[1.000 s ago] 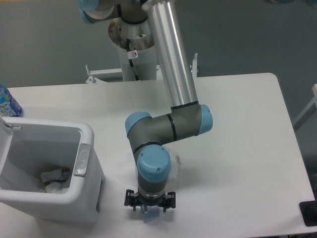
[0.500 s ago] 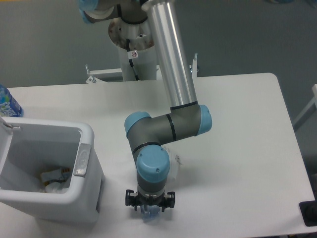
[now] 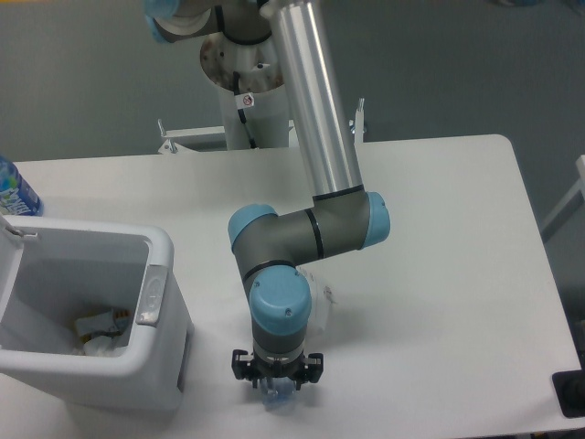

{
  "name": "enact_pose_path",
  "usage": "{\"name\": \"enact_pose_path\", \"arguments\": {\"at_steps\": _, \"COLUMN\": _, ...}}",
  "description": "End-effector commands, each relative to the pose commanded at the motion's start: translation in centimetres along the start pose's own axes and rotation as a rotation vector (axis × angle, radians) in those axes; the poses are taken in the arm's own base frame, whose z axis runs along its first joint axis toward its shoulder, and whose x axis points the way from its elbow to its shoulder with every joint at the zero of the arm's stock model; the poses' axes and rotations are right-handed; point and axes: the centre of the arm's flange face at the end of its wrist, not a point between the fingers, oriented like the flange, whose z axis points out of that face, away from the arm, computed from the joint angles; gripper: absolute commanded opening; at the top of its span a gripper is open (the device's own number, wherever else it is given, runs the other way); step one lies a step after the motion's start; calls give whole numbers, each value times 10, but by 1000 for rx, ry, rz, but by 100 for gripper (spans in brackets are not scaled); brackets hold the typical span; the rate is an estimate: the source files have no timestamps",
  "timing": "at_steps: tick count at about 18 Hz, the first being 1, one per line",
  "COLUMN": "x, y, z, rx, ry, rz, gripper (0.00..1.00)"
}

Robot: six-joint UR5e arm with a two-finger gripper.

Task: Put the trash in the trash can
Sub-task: 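Close the gripper on the clear plastic bottle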

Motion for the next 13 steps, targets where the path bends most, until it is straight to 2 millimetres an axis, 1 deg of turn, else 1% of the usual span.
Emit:
{"name": "enact_pose_path", "arguments": {"at_steps": 4, "x": 0, "y": 1, "z": 1, "rx": -1, "ry": 0, "rz": 1, "gripper": 65}}
{"name": "enact_pose_path", "arguments": {"at_steps": 13, "x": 0, "y": 0, "z": -4, "rx": 4, "ry": -2, "rz": 11, "gripper": 64}}
